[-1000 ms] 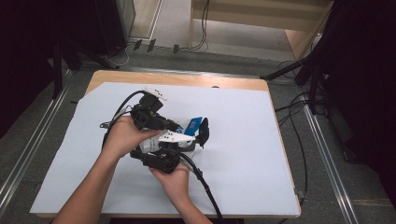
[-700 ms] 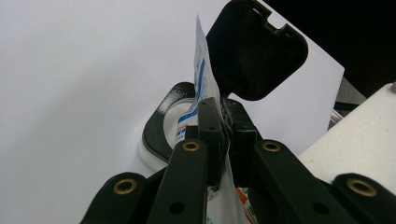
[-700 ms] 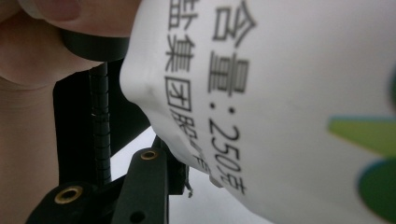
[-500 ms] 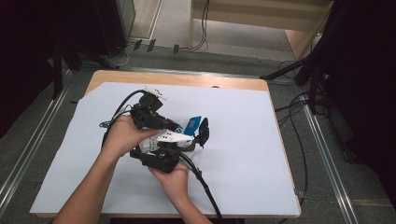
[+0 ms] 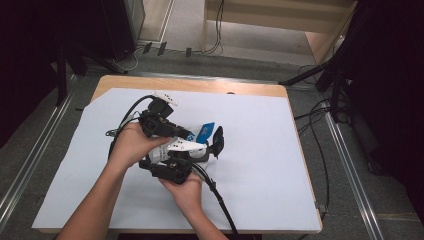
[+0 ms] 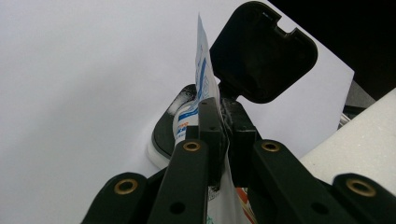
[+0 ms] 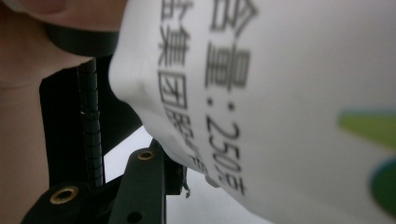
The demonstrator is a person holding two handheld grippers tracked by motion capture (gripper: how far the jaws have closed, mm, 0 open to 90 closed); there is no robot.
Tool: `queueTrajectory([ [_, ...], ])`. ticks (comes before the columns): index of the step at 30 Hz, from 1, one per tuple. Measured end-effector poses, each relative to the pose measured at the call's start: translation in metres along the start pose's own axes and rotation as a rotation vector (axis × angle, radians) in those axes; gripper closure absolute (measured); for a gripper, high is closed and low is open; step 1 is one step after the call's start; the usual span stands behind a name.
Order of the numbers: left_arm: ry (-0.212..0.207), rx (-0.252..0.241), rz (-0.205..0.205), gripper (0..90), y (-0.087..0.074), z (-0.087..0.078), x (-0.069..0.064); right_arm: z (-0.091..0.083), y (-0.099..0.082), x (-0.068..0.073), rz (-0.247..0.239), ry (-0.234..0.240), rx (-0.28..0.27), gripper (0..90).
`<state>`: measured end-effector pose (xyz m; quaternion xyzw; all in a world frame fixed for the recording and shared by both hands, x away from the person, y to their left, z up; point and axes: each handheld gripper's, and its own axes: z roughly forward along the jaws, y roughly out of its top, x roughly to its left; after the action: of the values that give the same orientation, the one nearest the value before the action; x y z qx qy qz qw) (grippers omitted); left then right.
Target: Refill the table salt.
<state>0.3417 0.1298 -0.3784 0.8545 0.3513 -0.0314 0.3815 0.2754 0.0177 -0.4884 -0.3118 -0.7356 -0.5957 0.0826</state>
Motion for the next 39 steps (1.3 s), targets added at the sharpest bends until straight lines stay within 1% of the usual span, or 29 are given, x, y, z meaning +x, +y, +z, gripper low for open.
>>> queueTrajectory([
  [2, -0.004, 0.006, 0.002, 88.6, 0.0, 0.0, 0.0005, -0.0008, -0.0003, 0.0003, 0.001, -0.002, -0.002, 63.1],
  [3, -0.003, 0.004, -0.003, 88.6, 0.0001, 0.0005, -0.0001, -0.0011, -0.0005, 0.0003, 0.003, -0.002, -0.004, 62.7],
  [4, -0.001, 0.005, 0.003, 88.6, 0.0005, 0.0008, 0.0, -0.0013, -0.0004, 0.0002, 0.003, -0.002, -0.007, 62.7],
  [7, 0.0, -0.003, 0.001, 88.4, 0.0012, 0.0017, -0.0015, -0.0017, 0.0002, -0.0013, 0.014, 0.001, -0.015, 63.1],
  [11, 0.006, -0.001, 0.004, 88.2, 0.003, 0.0016, -0.0015, -0.0028, 0.0009, -0.0018, 0.023, 0.004, -0.027, 64.9],
  [14, 0.002, 0.013, 0.009, 88.2, 0.0042, 0.0023, -0.0014, -0.0017, 0.0006, -0.0018, 0.026, 0.012, -0.035, 68.8],
  [17, 0.013, 0.012, 0.012, 88.2, 0.0053, 0.003, -0.0035, -0.001, 0.0004, -0.0012, 0.025, 0.008, -0.042, 70.5],
  [21, 0.027, 0.024, 0.021, 88.6, 0.0074, 0.0041, -0.0061, -0.001, 0.0009, -0.0015, 0.028, 0.008, -0.05, 70.4],
  [27, 0.024, 0.027, 0.021, 89.0, 0.0078, 0.0044, -0.0042, -0.0006, 0.001, -0.0025, 0.026, 0.005, -0.054, 71.7],
  [39, 0.019, 0.027, 0.022, 89.2, 0.008, 0.0051, -0.0046, -0.0003, 0.0005, -0.0019, 0.035, 0.004, -0.057, 74.5],
])
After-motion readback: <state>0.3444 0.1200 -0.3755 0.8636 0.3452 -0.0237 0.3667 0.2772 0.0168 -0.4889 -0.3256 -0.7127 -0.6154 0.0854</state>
